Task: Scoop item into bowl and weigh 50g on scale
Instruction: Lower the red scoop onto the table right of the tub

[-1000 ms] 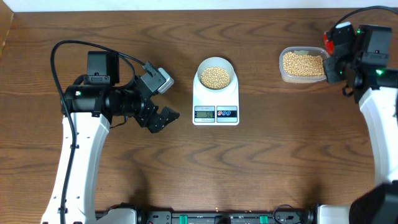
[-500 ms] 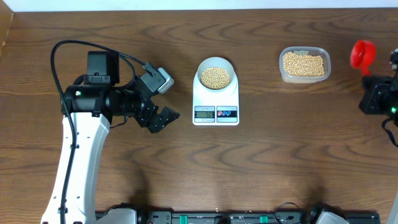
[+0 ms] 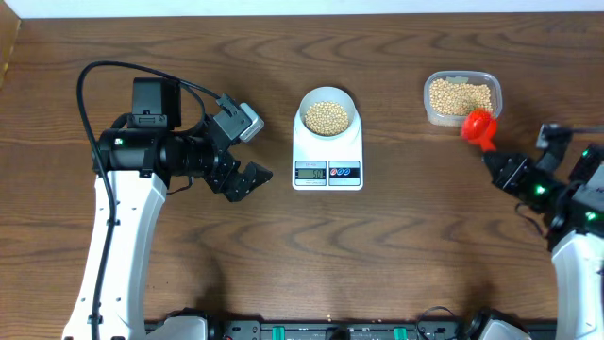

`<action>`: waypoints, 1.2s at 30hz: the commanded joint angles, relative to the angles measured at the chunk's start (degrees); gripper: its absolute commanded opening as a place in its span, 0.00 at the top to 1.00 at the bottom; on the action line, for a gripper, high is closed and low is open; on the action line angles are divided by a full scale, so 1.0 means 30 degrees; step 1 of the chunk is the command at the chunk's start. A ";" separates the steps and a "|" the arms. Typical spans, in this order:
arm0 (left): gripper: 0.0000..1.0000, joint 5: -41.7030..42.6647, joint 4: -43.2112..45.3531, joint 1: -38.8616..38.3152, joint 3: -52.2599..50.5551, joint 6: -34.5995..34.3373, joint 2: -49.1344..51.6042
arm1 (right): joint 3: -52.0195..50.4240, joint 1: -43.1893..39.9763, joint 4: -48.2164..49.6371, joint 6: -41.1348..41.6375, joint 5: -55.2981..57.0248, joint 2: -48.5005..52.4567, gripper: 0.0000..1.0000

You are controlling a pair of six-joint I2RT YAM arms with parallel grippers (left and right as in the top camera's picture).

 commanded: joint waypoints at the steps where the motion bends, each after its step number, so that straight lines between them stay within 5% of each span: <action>1: 0.02 0.0240 -0.0051 0.0051 0.0117 0.0321 -0.0204 | -0.2149 -0.0022 0.1982 0.3541 -0.0561 -0.0109 0.99; 11: 0.02 0.0240 -0.0051 0.0051 0.0117 0.0321 -0.0204 | -0.4881 -0.0022 0.4313 0.3570 0.1239 0.0408 0.99; 23: 0.02 0.0240 -0.0051 0.0051 0.0117 0.0321 -0.0204 | -0.5034 -0.0007 0.7096 0.3934 -0.0080 0.4918 0.99; 31: 0.02 0.0240 -0.0051 0.0051 0.0117 0.0321 -0.0204 | -0.5034 -0.0007 0.7781 0.3978 -0.0408 0.5603 0.79; 34: 0.02 0.0240 -0.0051 0.0051 0.0117 0.0321 -0.0204 | -0.5034 -0.0007 0.7832 0.3942 -0.0131 0.5603 0.66; 36: 0.02 0.0240 -0.0051 0.0051 0.0117 0.0321 -0.0204 | -0.5034 0.0015 0.7832 0.3759 0.0328 0.5603 0.45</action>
